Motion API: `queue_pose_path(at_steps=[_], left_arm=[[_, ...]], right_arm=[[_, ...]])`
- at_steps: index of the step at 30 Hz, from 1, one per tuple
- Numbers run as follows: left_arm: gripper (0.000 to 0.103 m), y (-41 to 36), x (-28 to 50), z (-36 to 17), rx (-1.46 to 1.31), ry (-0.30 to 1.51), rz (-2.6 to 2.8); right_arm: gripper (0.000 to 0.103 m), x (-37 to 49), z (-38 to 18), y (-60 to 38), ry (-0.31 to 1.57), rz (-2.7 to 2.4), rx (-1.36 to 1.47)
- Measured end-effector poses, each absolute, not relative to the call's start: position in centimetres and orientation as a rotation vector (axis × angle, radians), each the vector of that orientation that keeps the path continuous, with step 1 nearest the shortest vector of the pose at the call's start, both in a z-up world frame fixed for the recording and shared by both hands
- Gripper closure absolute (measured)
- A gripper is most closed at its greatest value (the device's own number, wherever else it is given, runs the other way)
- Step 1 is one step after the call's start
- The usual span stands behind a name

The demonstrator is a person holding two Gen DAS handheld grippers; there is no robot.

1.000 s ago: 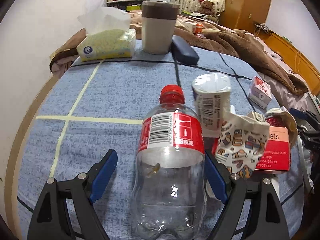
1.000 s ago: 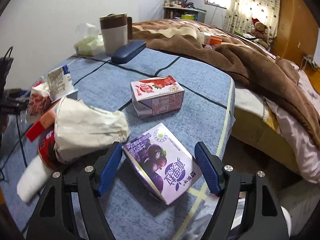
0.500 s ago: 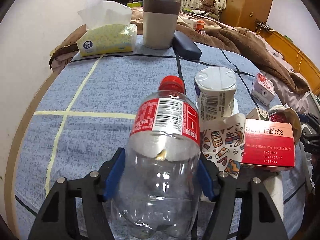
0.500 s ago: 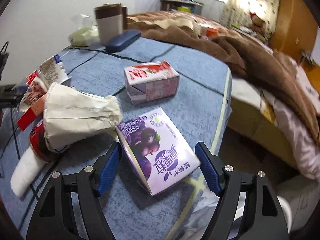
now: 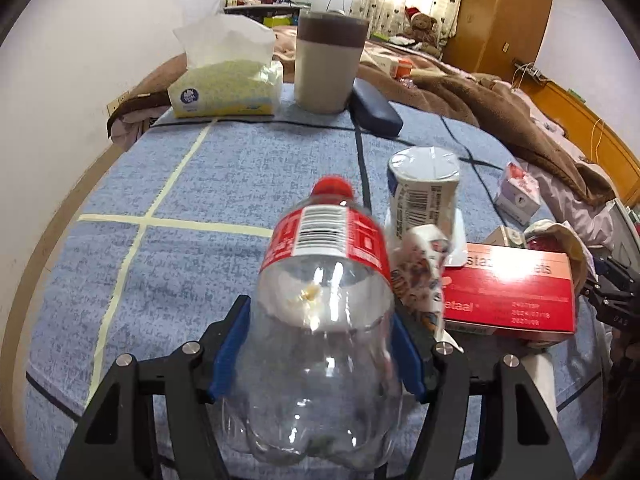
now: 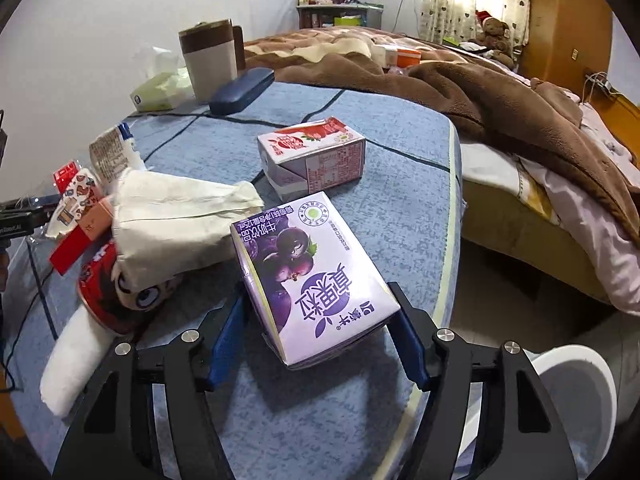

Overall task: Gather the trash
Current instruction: 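Carry the bottle and purple carton over the bin and release both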

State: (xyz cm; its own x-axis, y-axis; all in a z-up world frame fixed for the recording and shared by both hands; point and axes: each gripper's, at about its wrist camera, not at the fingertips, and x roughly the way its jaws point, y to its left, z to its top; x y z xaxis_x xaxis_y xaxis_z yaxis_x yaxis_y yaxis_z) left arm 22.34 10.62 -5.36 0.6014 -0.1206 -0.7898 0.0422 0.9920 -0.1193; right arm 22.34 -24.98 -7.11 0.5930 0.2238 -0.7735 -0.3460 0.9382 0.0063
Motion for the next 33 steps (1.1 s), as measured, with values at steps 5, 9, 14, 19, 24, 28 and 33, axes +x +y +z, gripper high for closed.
queue_pose_path(at_steps=[5, 9, 14, 19, 24, 28, 33], left_arm=[[0.039, 10.5, 21.3, -4.9, -0.091, 0.907, -0.097], [0.039, 10.6, 20.7, -5.0, -0.115, 0.91, -0.125], [0.033, 11.1, 21.5, -5.4, -0.155, 0.945, -0.112], [0.032, 11.0, 22.4, -6.0, -0.153, 0.972, -0.087], [0.039, 10.3, 21.7, -5.5, -0.101, 0.941, -0.072], [0.039, 10.6, 20.7, -4.7, -0.114, 0.901, -0.056], [0.039, 10.2, 18.9, -2.3, -0.118, 0.844, -0.075]], right_arm=[[0.036, 21.6, -6.4, -25.5, 0.844, 0.309, -0.08], [0.035, 20.8, -6.2, -25.3, 0.835, 0.33, -0.058], [0.035, 20.3, -6.2, -24.9, 0.834, 0.336, -0.059], [0.035, 20.2, -6.0, -24.7, 0.828, 0.336, -0.058], [0.035, 19.7, -5.8, -24.8, 0.817, 0.331, -0.047], [0.035, 19.0, -5.5, -24.9, 0.802, 0.336, -0.04], [0.035, 17.8, -4.3, -25.3, 0.76, 0.334, -0.002]])
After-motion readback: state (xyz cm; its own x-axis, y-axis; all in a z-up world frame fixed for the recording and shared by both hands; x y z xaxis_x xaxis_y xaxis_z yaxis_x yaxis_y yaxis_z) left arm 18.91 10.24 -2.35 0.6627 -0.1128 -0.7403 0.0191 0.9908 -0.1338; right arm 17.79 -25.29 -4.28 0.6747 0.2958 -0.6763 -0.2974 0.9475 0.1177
